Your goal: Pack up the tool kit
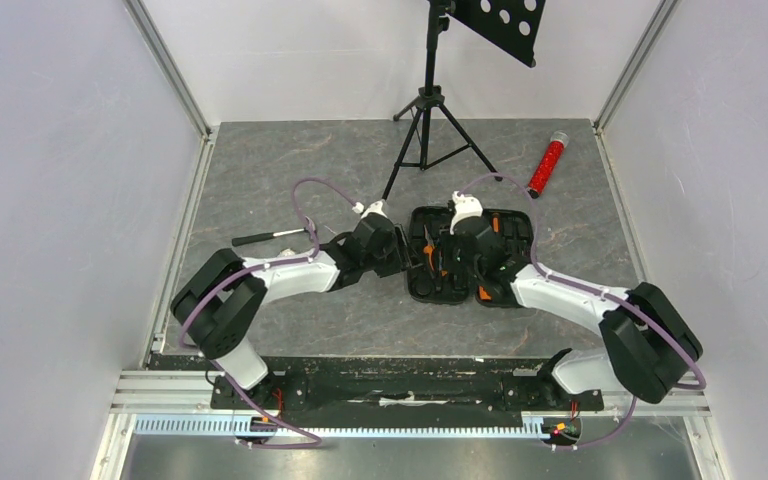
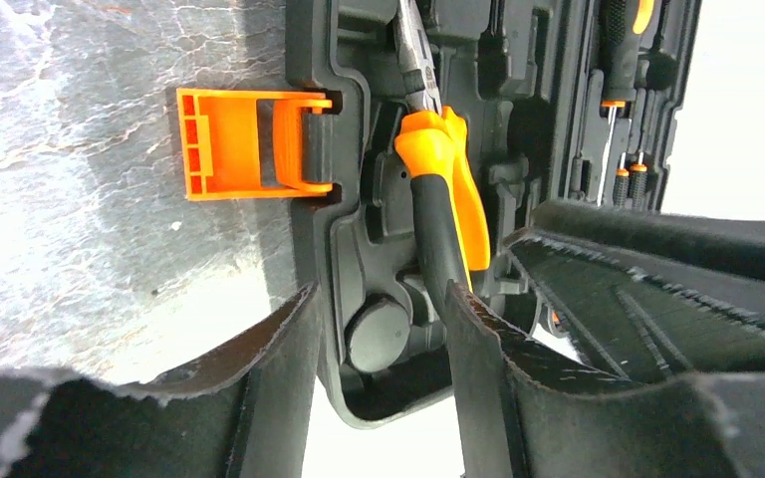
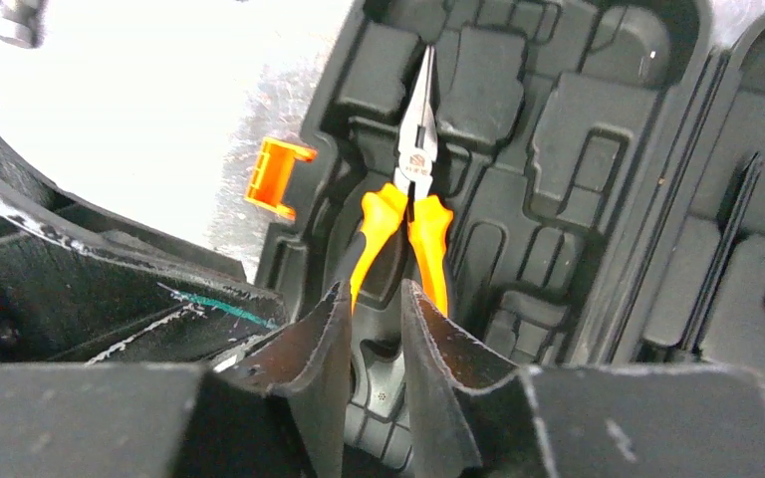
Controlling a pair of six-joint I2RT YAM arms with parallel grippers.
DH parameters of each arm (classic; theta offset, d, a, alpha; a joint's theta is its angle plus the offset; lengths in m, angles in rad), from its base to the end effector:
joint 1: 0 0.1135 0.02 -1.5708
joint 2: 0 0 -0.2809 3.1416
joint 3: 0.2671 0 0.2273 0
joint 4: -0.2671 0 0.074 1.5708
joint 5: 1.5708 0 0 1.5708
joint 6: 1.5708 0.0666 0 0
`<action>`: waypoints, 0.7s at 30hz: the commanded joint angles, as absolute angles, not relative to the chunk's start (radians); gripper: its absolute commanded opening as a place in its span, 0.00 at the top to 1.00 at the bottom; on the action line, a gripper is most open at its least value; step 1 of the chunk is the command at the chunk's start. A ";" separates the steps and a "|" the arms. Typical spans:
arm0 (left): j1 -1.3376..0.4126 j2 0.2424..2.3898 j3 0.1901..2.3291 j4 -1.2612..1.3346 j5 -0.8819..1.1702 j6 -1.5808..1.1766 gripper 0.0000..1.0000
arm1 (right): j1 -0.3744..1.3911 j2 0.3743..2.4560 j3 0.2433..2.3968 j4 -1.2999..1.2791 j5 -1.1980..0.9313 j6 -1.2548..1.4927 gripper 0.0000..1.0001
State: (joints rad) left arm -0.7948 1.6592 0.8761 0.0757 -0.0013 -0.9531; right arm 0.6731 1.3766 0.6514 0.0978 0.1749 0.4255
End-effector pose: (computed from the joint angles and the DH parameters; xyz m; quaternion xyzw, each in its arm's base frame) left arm 0.2448 -0.2493 0.1898 -0.0721 0.9054 -0.3205 0.2690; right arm 0.2282 0.1671 0.2067 -0.0702 0.8855 0.1700 0.4267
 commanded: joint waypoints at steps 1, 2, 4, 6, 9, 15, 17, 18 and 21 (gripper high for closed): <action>-0.790 1.558 0.830 0.122 -0.040 -0.972 0.46 | 0.646 1.326 0.719 0.061 0.099 0.393 0.68; -0.790 1.551 0.821 0.123 -0.039 -0.973 0.46 | 0.644 1.332 0.735 0.046 0.057 0.385 0.64; -0.790 1.545 0.804 0.126 -0.037 -0.979 0.46 | 0.644 1.356 0.754 0.022 -0.010 0.383 0.58; -0.790 1.551 0.787 0.138 -0.017 -0.998 0.46 | 0.645 1.380 0.754 0.017 -0.055 0.396 0.56; -0.790 1.563 0.757 0.175 0.029 -1.034 0.47 | 0.645 1.404 0.737 0.021 -0.050 0.416 0.56; -0.795 1.595 0.727 0.228 0.091 -1.071 0.50 | 0.644 1.443 0.735 0.018 -0.039 0.424 0.59; -0.803 1.606 0.724 0.248 0.108 -1.083 0.51 | 0.644 1.453 0.735 0.020 -0.033 0.424 0.61; -0.807 1.615 0.725 0.256 0.115 -1.087 0.51 | 0.644 1.460 0.734 0.020 -0.032 0.424 0.62; -0.816 1.642 0.733 0.275 0.152 -1.103 0.51 | 0.644 1.476 0.735 0.020 -0.027 0.426 0.65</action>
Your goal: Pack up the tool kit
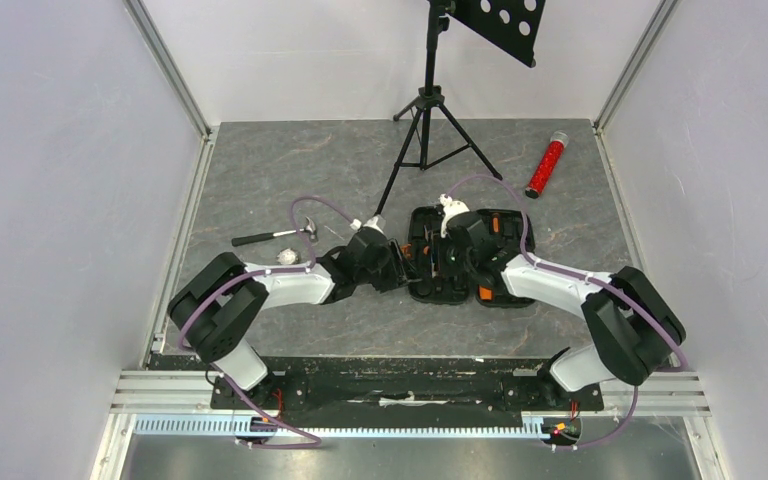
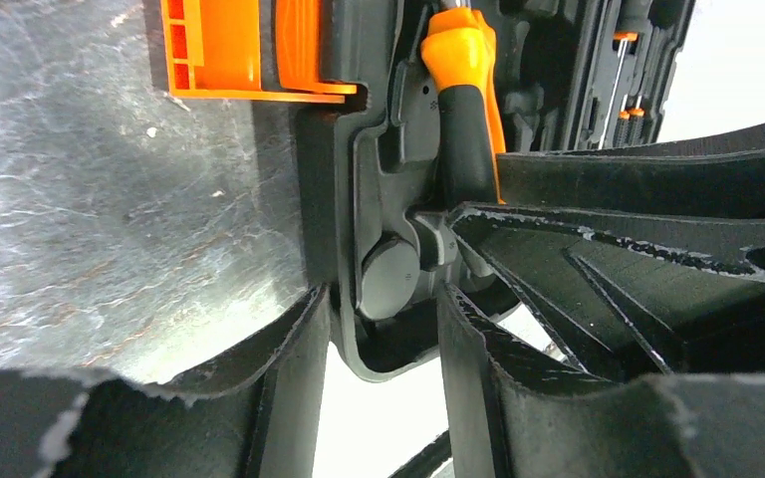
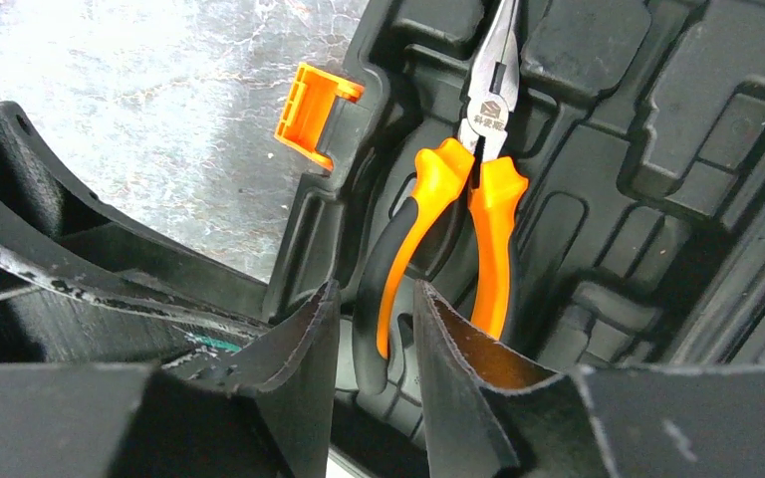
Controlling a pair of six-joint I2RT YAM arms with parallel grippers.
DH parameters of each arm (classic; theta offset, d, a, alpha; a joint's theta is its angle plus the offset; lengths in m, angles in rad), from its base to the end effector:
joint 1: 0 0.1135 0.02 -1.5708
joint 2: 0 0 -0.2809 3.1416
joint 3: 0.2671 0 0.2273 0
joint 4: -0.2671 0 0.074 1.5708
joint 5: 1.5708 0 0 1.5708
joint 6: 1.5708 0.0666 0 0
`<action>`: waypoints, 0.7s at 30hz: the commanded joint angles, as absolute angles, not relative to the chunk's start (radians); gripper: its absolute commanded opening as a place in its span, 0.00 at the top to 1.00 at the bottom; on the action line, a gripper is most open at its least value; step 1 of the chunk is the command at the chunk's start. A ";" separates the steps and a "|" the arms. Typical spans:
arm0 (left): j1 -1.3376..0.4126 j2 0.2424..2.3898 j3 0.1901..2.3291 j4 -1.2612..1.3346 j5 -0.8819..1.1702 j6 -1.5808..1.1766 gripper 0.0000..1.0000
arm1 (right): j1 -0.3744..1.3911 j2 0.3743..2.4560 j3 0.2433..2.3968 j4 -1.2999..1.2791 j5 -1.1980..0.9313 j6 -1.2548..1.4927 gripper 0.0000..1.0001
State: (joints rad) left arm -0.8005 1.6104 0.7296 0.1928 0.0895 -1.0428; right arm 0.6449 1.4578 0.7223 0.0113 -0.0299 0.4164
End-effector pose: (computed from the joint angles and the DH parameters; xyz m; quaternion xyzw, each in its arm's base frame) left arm 0.2223 -0.2377 0.1742 -0.0902 0.8989 -0.3644 0.2258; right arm 0.2357 0.1798 0.1969 -0.1100 0.9050 0.2196 0.3473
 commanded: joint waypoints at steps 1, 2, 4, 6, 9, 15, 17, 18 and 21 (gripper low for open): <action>-0.816 1.649 0.733 0.285 0.160 -1.111 0.51 | 0.645 1.479 0.733 0.019 -0.022 0.426 0.66; -0.817 1.651 0.730 0.294 0.165 -1.116 0.52 | 0.644 1.479 0.732 0.018 -0.016 0.426 0.67; -0.818 1.650 0.720 0.303 0.166 -1.123 0.54 | 0.645 1.476 0.731 0.018 -0.012 0.426 0.74; -0.821 1.644 0.715 0.307 0.170 -1.122 0.55 | 0.646 1.472 0.734 0.020 -0.012 0.425 0.82; -0.828 1.631 0.705 0.309 0.175 -1.127 0.57 | 0.649 1.464 0.744 0.024 -0.007 0.426 0.99; -0.849 1.610 0.692 0.314 0.167 -1.139 0.57 | 0.660 1.463 0.755 0.042 0.041 0.468 1.00; -0.851 1.610 0.693 0.314 0.168 -1.140 0.57 | 0.664 1.463 0.760 0.052 0.045 0.493 1.00; -0.853 1.611 0.693 0.314 0.168 -1.141 0.57 | 0.668 1.462 0.764 0.052 0.053 0.506 1.00; -0.857 1.615 0.693 0.317 0.168 -1.144 0.57 | 0.677 1.459 0.787 0.038 0.083 0.529 1.00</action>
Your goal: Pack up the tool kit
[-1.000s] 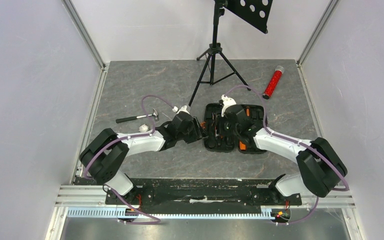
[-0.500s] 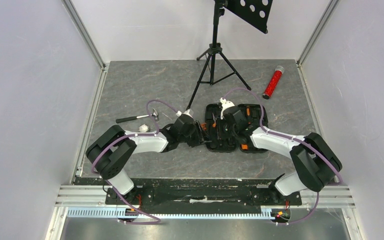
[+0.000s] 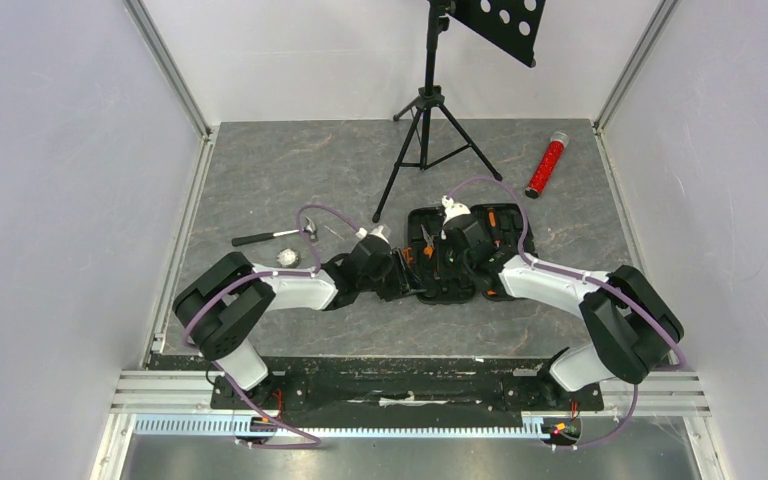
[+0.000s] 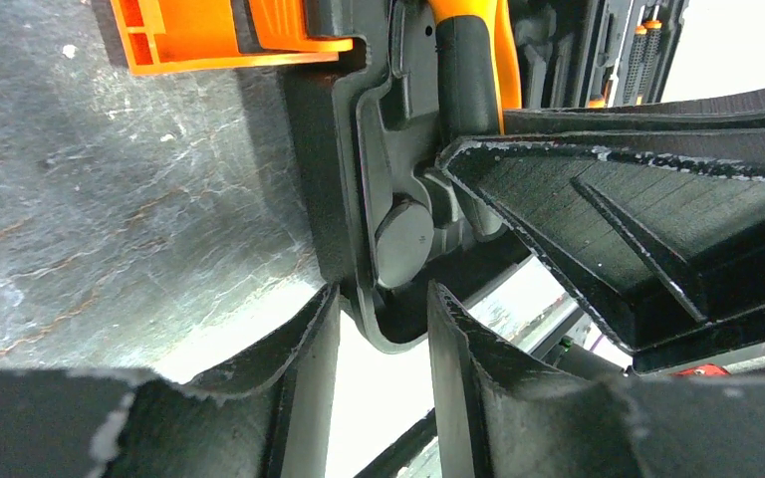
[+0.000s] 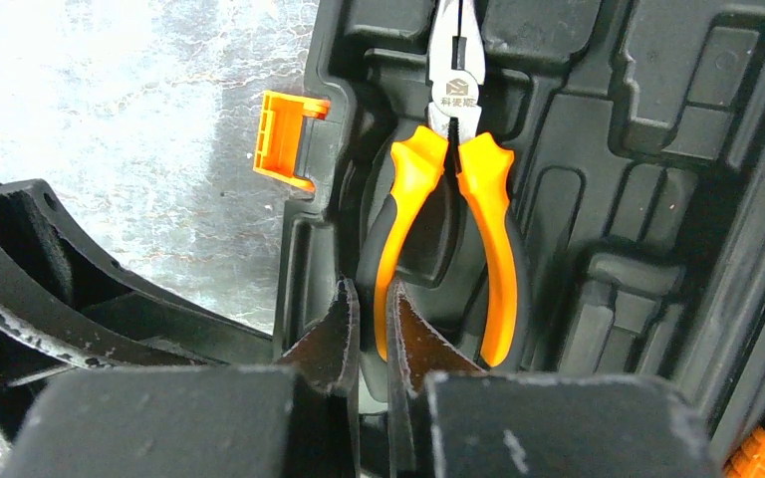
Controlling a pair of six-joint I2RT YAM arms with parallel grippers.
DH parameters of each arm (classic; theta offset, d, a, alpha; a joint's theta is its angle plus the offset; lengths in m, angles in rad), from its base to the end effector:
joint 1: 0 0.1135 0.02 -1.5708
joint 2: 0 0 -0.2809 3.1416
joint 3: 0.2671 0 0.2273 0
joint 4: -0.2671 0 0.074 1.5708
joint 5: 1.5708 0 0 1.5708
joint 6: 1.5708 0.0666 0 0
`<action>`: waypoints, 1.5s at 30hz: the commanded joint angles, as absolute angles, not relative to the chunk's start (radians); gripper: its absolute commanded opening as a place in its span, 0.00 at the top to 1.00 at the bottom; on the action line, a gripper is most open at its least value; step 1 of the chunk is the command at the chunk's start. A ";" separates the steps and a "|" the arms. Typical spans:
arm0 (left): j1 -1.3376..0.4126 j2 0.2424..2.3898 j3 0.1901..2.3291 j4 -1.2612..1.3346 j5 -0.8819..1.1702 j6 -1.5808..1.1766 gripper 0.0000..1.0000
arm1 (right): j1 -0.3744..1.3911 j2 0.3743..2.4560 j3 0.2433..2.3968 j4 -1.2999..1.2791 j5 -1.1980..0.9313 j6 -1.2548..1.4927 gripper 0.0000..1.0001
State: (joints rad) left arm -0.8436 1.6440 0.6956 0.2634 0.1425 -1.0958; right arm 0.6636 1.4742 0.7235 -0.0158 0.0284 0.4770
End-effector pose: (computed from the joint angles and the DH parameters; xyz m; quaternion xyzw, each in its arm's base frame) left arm 0.2093 -0.2494 0.1620 -0.0831 0.8979 -0.3889 0.1887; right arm 0.2339 0.1805 0.1899 -0.0802 0.9166 0.2003 0.3365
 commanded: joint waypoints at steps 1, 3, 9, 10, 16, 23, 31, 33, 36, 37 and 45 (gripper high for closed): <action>-0.860 1.616 0.694 0.319 0.168 -1.144 0.57 | 0.679 1.461 0.797 0.029 0.091 0.537 1.00; -0.863 1.619 0.695 0.324 0.169 -1.148 0.57 | 0.684 1.463 0.815 0.019 0.103 0.552 1.00; -0.874 1.609 0.685 0.333 0.162 -1.156 0.57 | 0.701 1.490 0.829 0.014 0.149 0.568 1.00; -0.874 1.600 0.675 0.332 0.152 -1.161 0.57 | 0.702 1.496 0.822 0.018 0.155 0.566 1.00; -0.873 1.504 0.618 0.289 0.048 -1.169 0.56 | 0.708 1.519 0.763 0.035 0.175 0.589 1.00; -0.873 1.408 0.587 0.234 -0.048 -1.156 0.55 | 0.725 1.510 0.750 0.025 0.191 0.603 0.86; -0.873 1.357 0.638 0.126 -0.129 -1.074 0.54 | 0.725 1.437 0.833 -0.093 0.212 0.507 0.60; -0.872 1.362 0.677 0.081 -0.149 -1.039 0.53 | 0.705 1.418 0.855 -0.129 0.223 0.460 0.59; -0.869 1.396 0.745 0.040 -0.152 -0.992 0.49 | 0.652 1.400 0.855 -0.145 0.193 0.402 0.60; -0.865 1.416 0.768 0.025 -0.147 -0.981 0.48 | 0.631 1.400 0.851 -0.140 0.173 0.387 0.60; -0.832 1.609 0.979 -0.084 -0.099 -0.903 0.42 | 0.563 1.458 0.824 -0.093 0.078 0.338 0.68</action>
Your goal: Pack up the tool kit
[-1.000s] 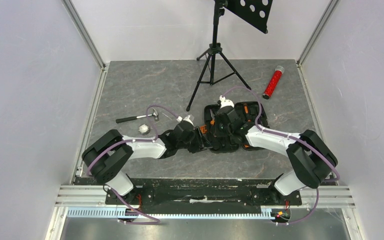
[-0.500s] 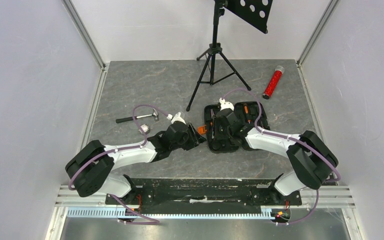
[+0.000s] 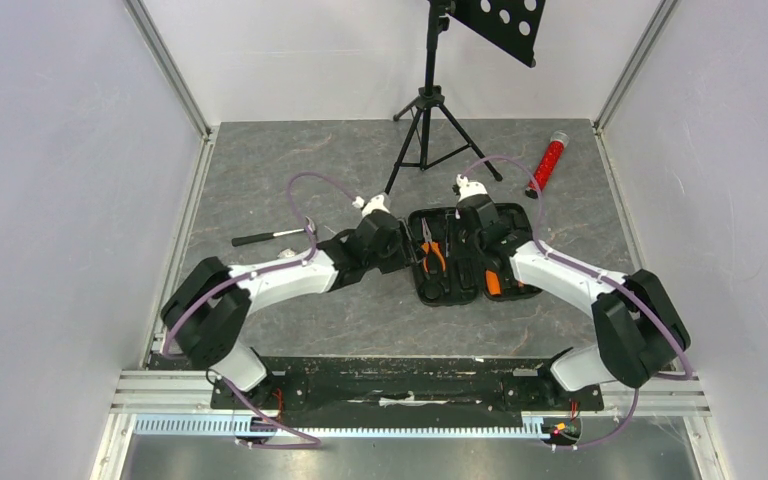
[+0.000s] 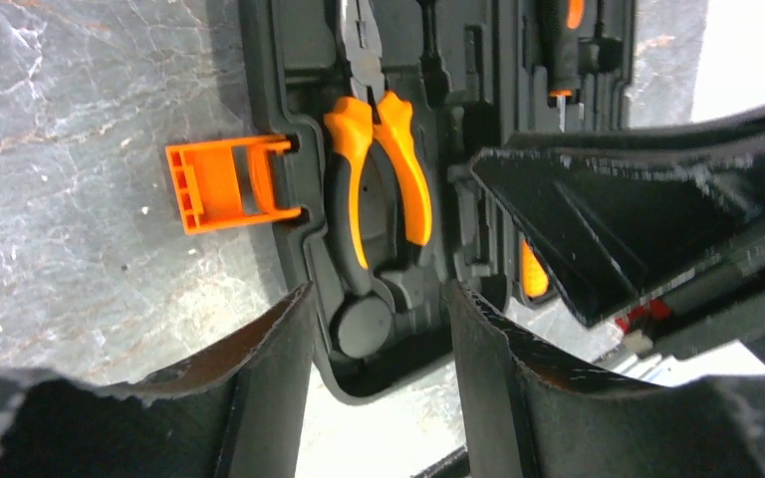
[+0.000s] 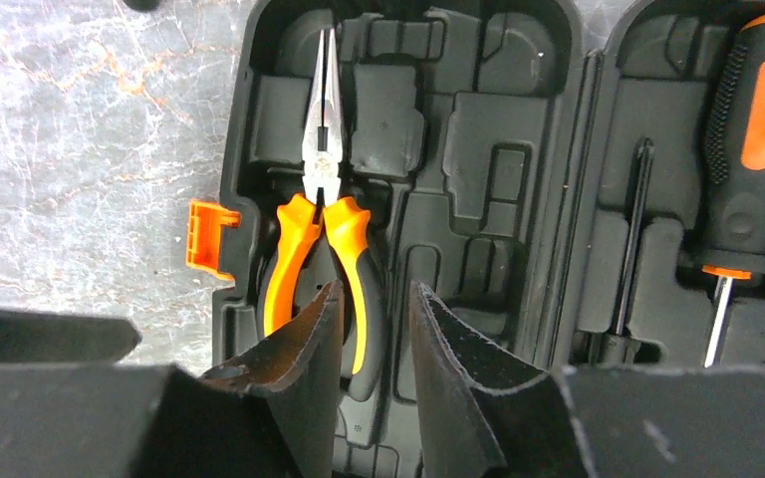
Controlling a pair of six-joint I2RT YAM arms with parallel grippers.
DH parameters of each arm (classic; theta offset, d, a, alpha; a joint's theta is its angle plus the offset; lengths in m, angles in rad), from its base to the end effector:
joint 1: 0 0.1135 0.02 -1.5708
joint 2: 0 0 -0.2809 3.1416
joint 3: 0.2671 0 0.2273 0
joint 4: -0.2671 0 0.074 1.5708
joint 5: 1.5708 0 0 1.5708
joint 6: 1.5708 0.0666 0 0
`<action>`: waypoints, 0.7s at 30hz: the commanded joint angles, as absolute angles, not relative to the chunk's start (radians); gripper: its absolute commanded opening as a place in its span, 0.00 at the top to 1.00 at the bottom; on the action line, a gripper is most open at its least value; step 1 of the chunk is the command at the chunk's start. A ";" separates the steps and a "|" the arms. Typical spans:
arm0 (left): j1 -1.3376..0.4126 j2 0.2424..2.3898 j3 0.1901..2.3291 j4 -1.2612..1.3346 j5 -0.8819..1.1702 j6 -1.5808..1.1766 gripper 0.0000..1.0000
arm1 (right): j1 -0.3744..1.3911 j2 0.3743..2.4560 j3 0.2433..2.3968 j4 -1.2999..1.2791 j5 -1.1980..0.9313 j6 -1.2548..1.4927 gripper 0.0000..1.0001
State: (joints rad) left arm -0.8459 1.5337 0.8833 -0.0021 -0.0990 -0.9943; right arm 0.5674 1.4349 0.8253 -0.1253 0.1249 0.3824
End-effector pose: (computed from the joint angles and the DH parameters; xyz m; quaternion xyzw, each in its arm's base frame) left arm 0.2250 -0.2440 0.2240 -0.0882 0.8912 -0.3253 0.3034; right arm 0.2574 0.1542 0.2215 -0.0590 0.9106 0.1345 0.3863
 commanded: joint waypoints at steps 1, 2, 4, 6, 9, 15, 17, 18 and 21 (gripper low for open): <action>-0.830 1.633 1.002 -0.100 -0.097 -0.891 0.42 | 0.561 1.465 0.824 -0.089 0.068 0.339 0.69; -0.830 1.650 1.018 -0.118 -0.098 -0.883 0.42 | 0.561 1.477 0.824 -0.087 0.060 0.338 0.69; -0.830 1.671 1.036 -0.142 -0.099 -0.874 0.42 | 0.561 1.494 0.817 -0.078 0.042 0.345 0.69; -0.828 1.682 1.030 -0.146 -0.099 -0.878 0.43 | 0.560 1.508 0.802 -0.067 0.028 0.361 0.69; -0.829 1.698 1.022 -0.134 -0.079 -0.887 0.44 | 0.560 1.526 0.777 -0.049 0.006 0.394 0.71; -0.828 1.727 1.028 -0.105 -0.033 -0.903 0.48 | 0.561 1.532 0.727 -0.008 -0.077 0.460 0.77; -0.829 1.730 1.028 -0.097 -0.021 -0.906 0.49 | 0.561 1.519 0.709 -0.008 -0.085 0.475 0.80; -0.830 1.730 1.027 -0.092 -0.015 -0.908 0.49 | 0.561 1.510 0.704 -0.008 -0.086 0.484 0.80; -0.830 1.729 1.019 -0.076 -0.005 -0.918 0.51 | 0.563 1.484 0.700 -0.011 -0.093 0.492 0.81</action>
